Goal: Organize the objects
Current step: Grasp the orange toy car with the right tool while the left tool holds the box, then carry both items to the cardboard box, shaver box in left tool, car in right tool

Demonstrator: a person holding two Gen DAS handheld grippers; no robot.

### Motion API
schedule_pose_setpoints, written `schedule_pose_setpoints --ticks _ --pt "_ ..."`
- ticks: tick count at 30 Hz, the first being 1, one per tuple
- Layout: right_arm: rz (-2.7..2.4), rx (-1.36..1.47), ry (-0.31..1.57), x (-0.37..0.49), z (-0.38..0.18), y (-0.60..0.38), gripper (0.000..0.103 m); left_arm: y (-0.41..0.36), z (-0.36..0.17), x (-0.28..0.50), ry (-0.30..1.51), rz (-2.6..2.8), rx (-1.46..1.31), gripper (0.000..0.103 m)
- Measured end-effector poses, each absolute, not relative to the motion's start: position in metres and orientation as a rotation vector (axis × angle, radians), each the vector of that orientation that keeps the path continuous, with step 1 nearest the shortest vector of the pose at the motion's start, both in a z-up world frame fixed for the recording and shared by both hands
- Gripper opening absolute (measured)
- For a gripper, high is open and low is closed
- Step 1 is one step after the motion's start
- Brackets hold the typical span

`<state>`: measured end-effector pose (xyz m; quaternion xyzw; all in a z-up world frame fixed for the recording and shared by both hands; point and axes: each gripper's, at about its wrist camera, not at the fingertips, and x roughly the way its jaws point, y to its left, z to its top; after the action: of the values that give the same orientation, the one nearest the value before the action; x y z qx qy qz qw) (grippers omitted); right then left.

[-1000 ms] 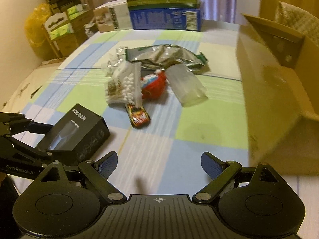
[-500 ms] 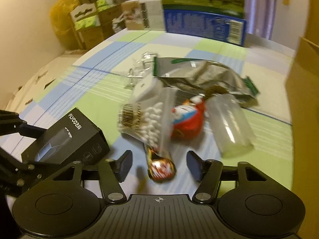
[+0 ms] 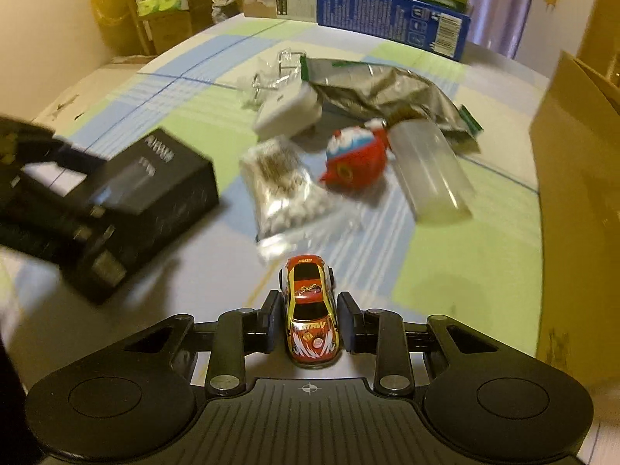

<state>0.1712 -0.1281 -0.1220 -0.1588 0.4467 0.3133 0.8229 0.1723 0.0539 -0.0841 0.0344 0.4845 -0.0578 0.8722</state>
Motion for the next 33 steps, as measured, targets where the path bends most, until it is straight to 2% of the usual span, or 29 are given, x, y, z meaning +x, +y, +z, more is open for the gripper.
schedule_pose_setpoints --ticks 7,19,26,33 --pt "0.653 -0.319 0.931 0.168 -0.121 -0.127 0.03 0.052 -0.086 0.174 1.028 -0.112 0.095 0.076" --pt "0.591 -0.268 0.92 0.156 -0.106 -0.141 0.027 0.043 -0.071 0.157 1.023 -0.115 0.044 0.075" --pt "0.526 -0.174 0.812 0.159 -0.042 -0.175 0.027 0.011 -0.025 0.162 0.96 -0.15 0.034 0.075" --pt "0.35 -0.112 0.704 0.192 0.032 -0.25 0.027 -0.067 0.037 0.199 0.849 -0.254 0.014 0.075"
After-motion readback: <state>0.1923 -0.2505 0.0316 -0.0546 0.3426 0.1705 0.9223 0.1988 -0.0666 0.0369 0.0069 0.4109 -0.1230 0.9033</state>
